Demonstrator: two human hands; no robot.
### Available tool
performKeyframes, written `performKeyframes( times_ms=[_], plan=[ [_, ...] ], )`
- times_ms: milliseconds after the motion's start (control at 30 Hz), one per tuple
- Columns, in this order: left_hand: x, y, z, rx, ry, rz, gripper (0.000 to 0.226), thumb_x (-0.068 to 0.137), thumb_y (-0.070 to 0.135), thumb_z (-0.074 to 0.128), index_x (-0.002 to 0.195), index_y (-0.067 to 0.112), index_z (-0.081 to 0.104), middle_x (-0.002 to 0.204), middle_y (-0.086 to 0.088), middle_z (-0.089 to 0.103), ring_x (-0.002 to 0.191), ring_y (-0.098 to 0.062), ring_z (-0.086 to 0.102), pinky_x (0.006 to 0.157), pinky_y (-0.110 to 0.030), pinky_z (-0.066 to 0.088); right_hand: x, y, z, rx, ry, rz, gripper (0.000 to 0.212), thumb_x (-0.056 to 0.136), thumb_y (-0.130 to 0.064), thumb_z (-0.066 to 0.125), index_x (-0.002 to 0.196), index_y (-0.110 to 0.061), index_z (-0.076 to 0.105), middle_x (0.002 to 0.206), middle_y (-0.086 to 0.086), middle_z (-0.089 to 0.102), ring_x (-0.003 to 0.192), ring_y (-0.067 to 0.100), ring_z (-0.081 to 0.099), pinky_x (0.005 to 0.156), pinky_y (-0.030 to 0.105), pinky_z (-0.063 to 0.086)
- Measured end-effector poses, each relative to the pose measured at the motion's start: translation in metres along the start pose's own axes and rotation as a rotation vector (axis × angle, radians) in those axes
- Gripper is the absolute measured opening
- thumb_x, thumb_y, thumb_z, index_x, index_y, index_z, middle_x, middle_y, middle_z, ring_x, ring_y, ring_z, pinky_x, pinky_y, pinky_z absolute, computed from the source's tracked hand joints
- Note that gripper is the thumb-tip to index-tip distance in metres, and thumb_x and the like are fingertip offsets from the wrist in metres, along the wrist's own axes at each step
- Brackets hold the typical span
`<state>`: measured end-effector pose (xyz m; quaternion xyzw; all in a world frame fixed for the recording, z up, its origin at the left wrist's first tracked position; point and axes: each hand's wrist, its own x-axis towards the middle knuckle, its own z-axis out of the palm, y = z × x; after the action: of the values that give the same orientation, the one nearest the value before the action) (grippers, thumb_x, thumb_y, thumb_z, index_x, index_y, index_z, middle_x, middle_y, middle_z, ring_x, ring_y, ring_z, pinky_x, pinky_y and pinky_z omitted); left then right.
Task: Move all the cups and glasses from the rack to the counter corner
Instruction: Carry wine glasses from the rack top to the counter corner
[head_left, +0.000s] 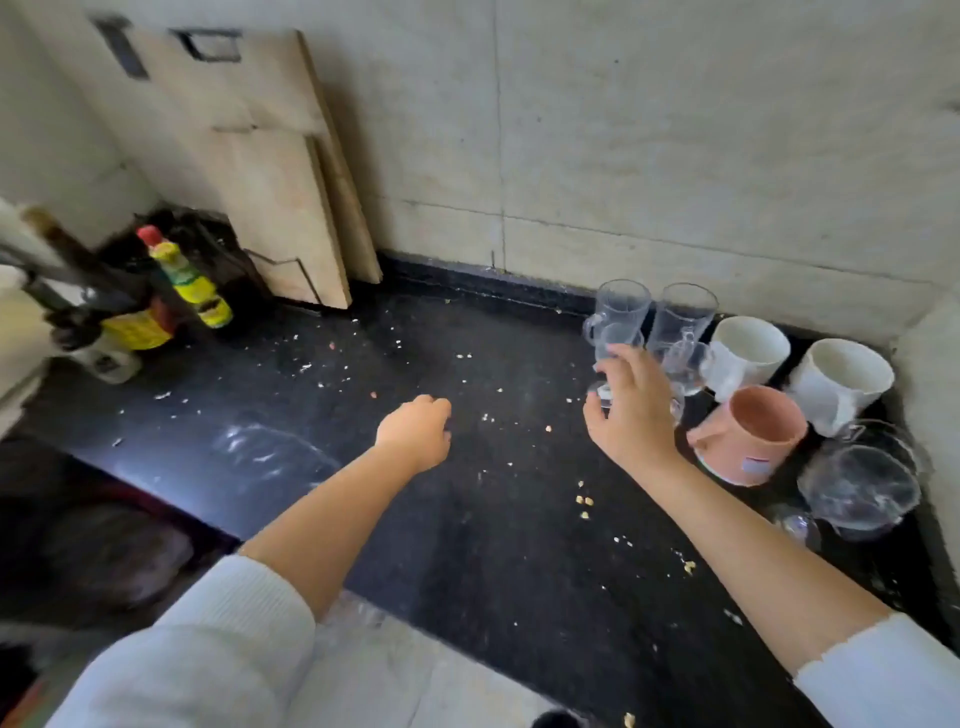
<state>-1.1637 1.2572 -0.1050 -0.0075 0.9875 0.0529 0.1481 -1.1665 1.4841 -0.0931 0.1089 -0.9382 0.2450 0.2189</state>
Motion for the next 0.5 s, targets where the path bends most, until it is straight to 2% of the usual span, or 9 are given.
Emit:
performKeyframes(
  times_ms=[100,233,367,500],
  plan=[
    [-0.048,-0.073,-0.006,0.010,0.058,-0.183,0.033,0.093,0.020,0.040,0.122,0.008,0.050,0.127,-0.013,0.051,0.117,-0.033,0.051,0.089,-0.040,0.045,0.008,-0.066,0.034,0.065,-0.160,-0.106,0.025,0.061,0.008,0.069,0.086,0.013,0.065,0.101,0.031,0.065,0.093,0.047,0.063,0.078,0.053,0.050],
    [-0.139,-0.174,-0.003,0.007,0.102,-0.422,0.030,0.091,0.016,0.041,0.116,0.006,0.053,0.121,-0.015,0.055,0.114,-0.035,0.053,0.088,-0.040,0.046,-0.006,-0.182,0.077,0.146,-0.321,-0.276,0.027,0.074,0.001,0.060,0.099,0.010,0.064,0.115,0.025,0.061,0.108,0.040,0.057,0.090,0.047,0.042],
    [-0.246,-0.265,0.009,0.011,0.114,-0.629,0.031,0.090,0.018,0.042,0.116,0.006,0.053,0.122,-0.016,0.054,0.114,-0.036,0.053,0.089,-0.042,0.045,-0.051,-0.312,0.102,0.249,-0.398,-0.461,0.026,0.075,0.000,0.060,0.099,0.009,0.064,0.114,0.025,0.061,0.107,0.040,0.057,0.087,0.045,0.042],
    [-0.356,-0.343,0.020,0.050,0.109,-0.807,0.034,0.089,0.020,0.043,0.120,0.007,0.051,0.123,-0.015,0.052,0.116,-0.034,0.049,0.090,-0.043,0.044,-0.101,-0.428,0.114,0.334,-0.404,-0.566,0.027,0.077,-0.002,0.058,0.102,0.007,0.063,0.122,0.024,0.057,0.116,0.038,0.052,0.094,0.046,0.038]
  ],
)
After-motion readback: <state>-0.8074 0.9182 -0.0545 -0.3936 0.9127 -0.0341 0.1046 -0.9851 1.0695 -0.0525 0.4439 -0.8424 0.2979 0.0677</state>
